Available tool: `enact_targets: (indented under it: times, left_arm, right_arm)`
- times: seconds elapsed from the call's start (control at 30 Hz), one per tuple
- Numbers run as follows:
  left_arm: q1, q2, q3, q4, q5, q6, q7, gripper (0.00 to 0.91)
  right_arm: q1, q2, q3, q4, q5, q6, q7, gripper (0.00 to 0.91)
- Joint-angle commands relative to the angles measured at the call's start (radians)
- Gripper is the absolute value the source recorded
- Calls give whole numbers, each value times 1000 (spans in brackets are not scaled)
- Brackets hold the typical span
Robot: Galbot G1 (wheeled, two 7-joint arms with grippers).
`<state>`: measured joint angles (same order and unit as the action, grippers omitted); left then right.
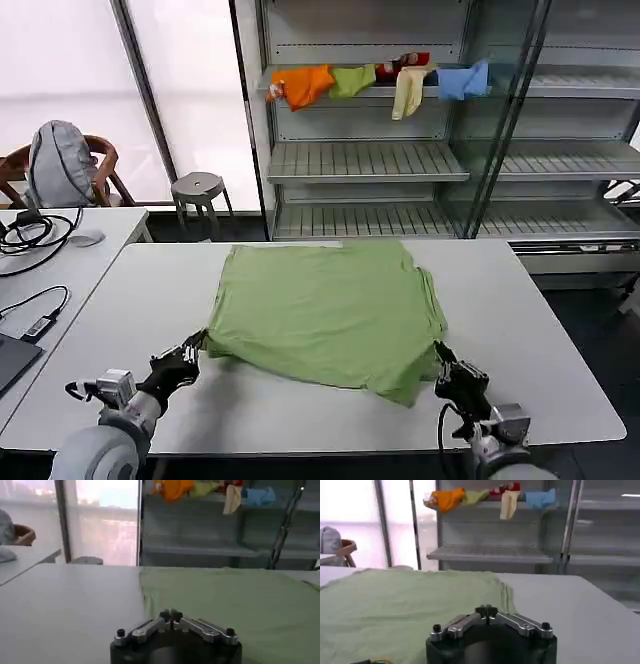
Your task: Fold and organize the clothes.
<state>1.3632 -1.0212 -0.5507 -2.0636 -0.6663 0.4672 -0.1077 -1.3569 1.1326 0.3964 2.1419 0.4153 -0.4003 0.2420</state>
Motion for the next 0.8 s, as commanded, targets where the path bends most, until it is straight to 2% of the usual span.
enact_targets:
  times: [0.03,0.57,0.8]
  left_arm:
    - [-186,4,57,159,-32,-6,10,10]
    - [-237,14,96,264,-32,-13,45,10]
    - [-239,17,94,263,-33,-21,64,10]
  right_arm:
    - [179,2,-66,-97,23,-28,14,0]
    - [320,37,-101,-299,-51,-17,32,0]
    - [360,40,-99,-326,-34,-17,34,0]
